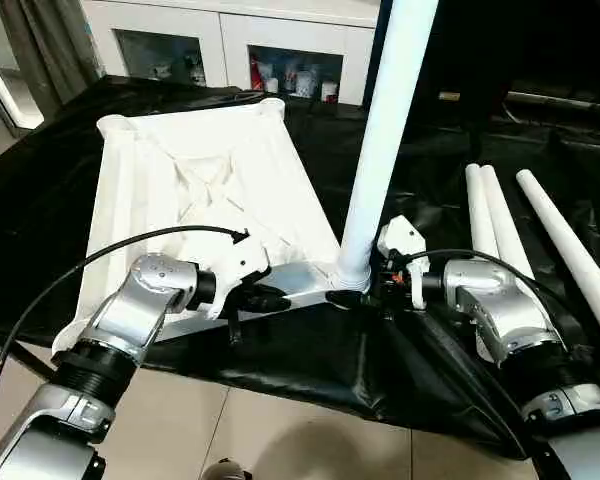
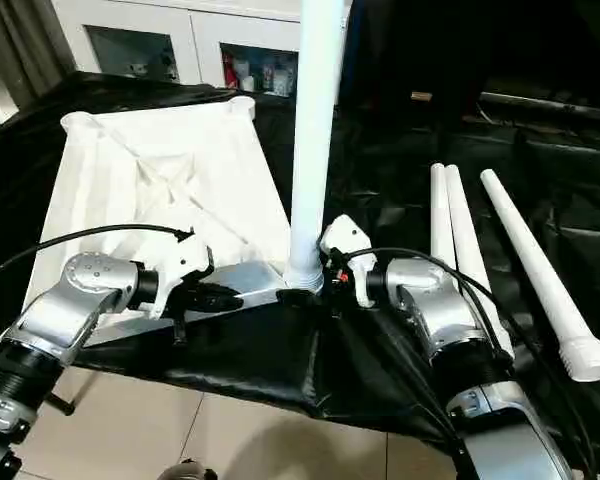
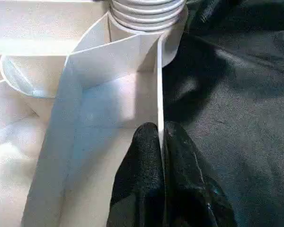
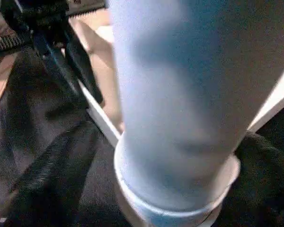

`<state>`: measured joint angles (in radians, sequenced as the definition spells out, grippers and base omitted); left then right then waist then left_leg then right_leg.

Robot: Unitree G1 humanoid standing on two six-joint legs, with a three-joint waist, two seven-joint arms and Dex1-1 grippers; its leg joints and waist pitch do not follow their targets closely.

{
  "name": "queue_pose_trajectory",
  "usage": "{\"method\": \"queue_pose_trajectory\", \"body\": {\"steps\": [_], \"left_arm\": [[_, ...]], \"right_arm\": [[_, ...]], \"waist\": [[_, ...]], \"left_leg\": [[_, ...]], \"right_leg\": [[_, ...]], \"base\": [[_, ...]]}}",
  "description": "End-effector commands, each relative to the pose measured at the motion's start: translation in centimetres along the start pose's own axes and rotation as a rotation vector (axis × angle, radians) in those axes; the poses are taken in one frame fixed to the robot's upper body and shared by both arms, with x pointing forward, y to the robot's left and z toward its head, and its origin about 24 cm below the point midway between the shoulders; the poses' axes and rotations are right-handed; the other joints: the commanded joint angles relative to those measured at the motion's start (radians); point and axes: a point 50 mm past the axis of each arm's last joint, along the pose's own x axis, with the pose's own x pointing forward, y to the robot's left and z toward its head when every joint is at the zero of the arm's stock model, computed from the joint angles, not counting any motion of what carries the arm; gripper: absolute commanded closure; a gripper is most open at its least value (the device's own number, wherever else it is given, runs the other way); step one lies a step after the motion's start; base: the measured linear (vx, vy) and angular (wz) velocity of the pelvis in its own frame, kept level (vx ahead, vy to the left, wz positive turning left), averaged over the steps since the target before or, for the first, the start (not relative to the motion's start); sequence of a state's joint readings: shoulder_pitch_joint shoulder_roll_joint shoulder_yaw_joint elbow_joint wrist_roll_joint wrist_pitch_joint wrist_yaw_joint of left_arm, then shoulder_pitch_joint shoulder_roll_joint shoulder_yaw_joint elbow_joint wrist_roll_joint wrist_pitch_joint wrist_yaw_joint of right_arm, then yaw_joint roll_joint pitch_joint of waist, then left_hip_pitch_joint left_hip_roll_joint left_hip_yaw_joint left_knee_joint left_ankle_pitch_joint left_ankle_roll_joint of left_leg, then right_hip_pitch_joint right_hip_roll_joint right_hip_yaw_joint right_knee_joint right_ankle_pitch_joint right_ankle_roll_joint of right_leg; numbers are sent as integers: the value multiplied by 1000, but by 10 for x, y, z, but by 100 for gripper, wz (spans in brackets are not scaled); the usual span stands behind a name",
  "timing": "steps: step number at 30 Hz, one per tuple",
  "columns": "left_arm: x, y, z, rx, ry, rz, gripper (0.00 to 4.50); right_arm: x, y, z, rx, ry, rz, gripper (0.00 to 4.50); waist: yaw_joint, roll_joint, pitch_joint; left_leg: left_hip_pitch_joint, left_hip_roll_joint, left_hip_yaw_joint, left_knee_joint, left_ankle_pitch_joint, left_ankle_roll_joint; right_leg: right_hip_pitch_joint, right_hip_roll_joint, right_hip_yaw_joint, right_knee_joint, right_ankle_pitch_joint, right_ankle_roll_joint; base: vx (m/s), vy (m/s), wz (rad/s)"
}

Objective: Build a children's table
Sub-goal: Rotate leg to tighten

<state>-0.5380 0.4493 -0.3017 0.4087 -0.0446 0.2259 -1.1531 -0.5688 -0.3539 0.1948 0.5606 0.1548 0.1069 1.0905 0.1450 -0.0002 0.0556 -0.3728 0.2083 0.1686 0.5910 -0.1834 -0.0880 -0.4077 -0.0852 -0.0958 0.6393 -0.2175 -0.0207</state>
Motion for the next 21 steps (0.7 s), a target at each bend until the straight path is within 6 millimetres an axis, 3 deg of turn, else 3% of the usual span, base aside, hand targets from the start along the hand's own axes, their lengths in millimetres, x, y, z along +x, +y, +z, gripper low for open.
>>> {"method": "queue_pose_trajectory", "body": {"steps": [1,12,21], "left_arm": [[0,-2,19,55,-78,-31,450],[0,-1,17,52,-62,-33,450],[1,0,15,45,-55,-26,450]], "right_arm": [[-3,1,2,2,-25,6,65],[-1,3,-6,40,-20,-11,163],[0,5,-11,66,-21,-14,174]], "waist": [[-1,-3,-77],[-1,1,-77],[-1,1,-79]], "left_leg": [[6,23,0,-52,-50,87],[6,22,-2,-52,-75,65],[5,21,-2,-49,-66,70]], "right_leg": [[69,-61,56,-55,94,-254],[70,-61,57,-56,61,-249],[71,-61,56,-52,87,-255]], "base": [[0,0,0],[0,0,0],[0,0,0]]}}
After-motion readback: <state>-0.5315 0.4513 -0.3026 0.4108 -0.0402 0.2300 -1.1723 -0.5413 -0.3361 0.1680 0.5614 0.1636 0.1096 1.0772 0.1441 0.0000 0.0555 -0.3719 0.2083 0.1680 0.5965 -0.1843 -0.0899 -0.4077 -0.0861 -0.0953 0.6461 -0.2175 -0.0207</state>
